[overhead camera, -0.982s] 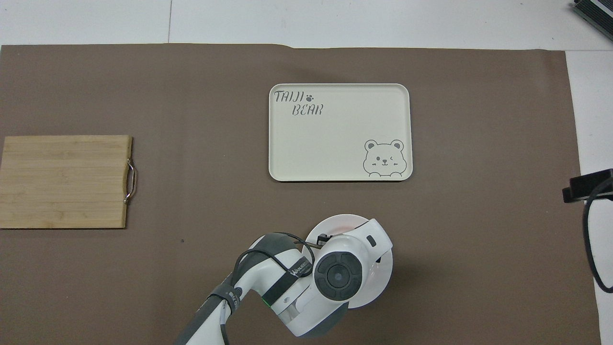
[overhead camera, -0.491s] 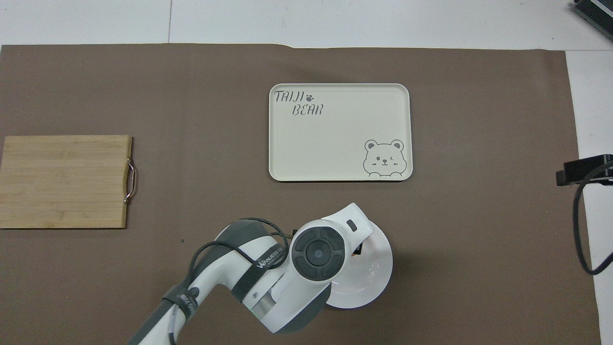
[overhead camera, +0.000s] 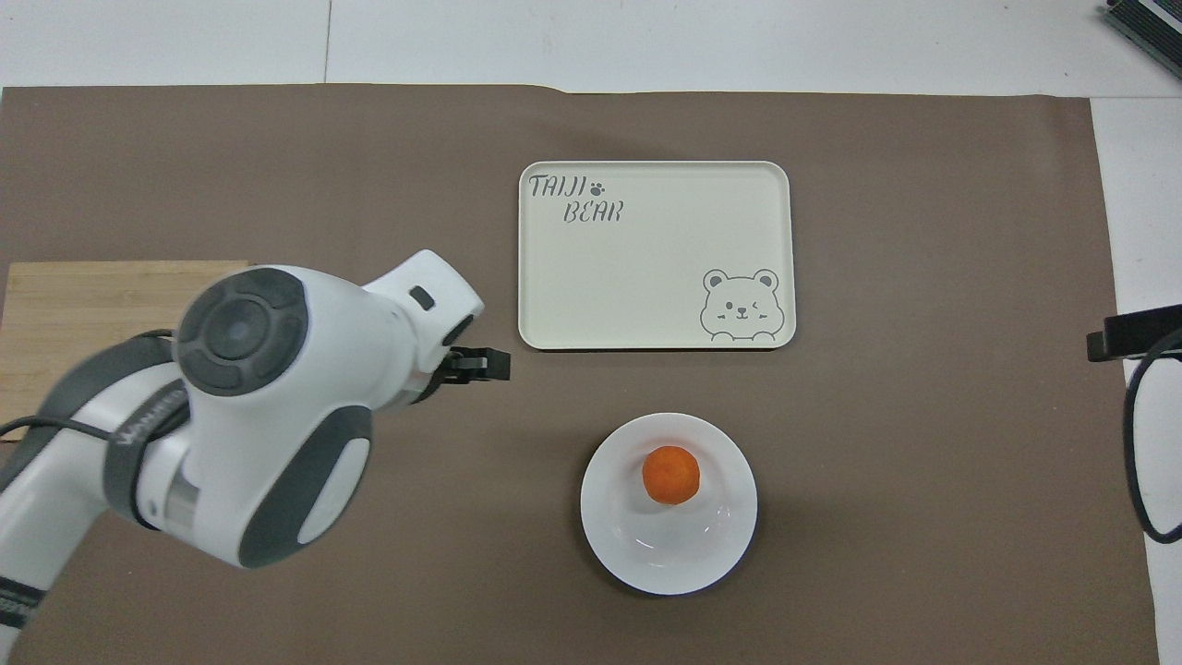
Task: Place orange and plate with both arms
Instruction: 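Withdraw the left gripper while the right gripper reaches toward the plate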
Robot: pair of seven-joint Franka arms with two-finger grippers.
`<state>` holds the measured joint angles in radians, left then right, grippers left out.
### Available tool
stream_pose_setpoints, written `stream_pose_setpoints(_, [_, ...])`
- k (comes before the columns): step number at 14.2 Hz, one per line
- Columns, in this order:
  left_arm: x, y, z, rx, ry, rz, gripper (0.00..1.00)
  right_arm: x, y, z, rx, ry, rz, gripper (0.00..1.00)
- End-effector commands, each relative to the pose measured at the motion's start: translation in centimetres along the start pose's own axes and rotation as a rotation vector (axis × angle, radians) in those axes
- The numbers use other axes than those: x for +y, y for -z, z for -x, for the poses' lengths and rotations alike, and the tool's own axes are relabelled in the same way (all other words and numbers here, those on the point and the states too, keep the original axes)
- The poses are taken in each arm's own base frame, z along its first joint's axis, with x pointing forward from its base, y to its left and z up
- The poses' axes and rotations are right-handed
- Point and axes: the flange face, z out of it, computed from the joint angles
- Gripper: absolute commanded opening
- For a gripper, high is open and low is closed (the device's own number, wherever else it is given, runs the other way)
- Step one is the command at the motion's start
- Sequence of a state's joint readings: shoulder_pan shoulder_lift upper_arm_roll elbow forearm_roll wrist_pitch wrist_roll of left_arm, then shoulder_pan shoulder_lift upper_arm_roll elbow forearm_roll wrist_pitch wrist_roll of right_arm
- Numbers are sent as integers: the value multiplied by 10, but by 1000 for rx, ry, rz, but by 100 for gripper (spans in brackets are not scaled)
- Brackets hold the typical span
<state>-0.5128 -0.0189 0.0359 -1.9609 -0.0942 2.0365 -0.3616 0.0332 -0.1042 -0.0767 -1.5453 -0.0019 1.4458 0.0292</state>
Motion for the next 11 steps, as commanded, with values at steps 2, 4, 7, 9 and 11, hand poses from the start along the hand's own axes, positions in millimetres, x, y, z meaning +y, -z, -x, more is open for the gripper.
stream_pose_setpoints(2, [-99,30,-34,36,-78,-25,100,-3,-21,7,-50,8,-85,100])
stream_pose_setpoints(4, [-134,57,-47,45,-103,-38,100,-8,-38,7,-82,8,-134,100])
stream_pose_setpoints(7, [-171,113,-60,55,-139,-106,100,-23,-68,4,-106,14,-200,100])
stream_pose_setpoints(9, [-194,150,-60,63,-104,-107,100,-22,-87,4,-125,-6,-250,100])
stream_pose_setpoints(11, [-207,169,-57,30,-70,-78,100,-24,-102,2,-130,0,-283,100])
